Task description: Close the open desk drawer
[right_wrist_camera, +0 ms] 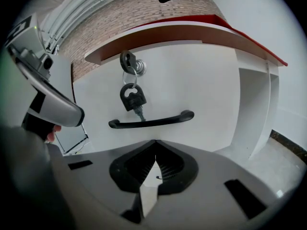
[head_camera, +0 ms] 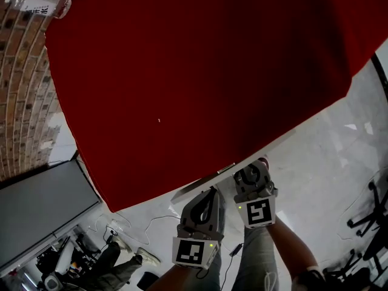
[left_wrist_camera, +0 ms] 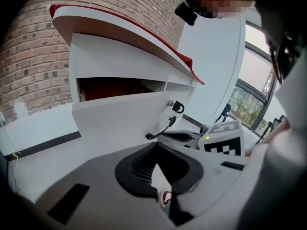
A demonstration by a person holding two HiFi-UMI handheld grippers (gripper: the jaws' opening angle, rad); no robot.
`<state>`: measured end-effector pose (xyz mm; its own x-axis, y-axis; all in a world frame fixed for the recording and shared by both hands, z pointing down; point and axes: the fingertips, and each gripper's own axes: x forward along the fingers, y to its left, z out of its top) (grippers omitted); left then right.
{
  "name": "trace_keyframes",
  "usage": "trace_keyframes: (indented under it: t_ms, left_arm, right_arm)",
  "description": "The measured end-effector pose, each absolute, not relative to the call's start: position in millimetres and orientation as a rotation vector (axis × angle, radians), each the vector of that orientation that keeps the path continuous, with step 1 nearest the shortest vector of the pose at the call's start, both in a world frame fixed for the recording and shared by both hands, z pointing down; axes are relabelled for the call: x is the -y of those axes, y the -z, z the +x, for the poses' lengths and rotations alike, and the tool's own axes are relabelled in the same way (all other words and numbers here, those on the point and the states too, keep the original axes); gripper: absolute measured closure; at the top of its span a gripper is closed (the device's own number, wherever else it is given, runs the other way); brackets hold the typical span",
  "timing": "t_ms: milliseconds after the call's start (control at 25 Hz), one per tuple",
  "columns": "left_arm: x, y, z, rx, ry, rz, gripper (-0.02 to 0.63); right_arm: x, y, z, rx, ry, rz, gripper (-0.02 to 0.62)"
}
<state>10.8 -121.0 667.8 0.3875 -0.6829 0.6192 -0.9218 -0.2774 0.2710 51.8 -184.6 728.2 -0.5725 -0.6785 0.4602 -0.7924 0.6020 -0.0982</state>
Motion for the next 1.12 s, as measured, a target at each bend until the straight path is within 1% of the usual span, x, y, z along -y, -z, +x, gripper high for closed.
trace_keyframes:
  t_ms: [360, 520, 840, 1120]
  left_arm:
    - [125.3, -667.3, 5.9, 1.382, -0.506, 2.048, 0.607]
    - [125.7, -668.4, 5.2, 1.385, -0.501, 2.038, 0.607]
    - [127.4, -663.6, 7.5, 1.377, -0.511, 2.051, 0.607]
    - [131.8, -664.4, 12.0, 1.365, -0.498, 2.048, 0.607]
  right_arm:
    - [193.7, -727.2, 50.6, 2.447, -0.399, 1.177, 0.597]
    - [199.6, -728.3, 44.8, 2.454, -0.496, 1.179, 0.597]
    - [204.8, -727.4, 42.2, 2.464, -0.457, 1.124, 0.597]
    - [215.6, -728.7, 35.7, 2.442, -0.487, 1.117, 0.597]
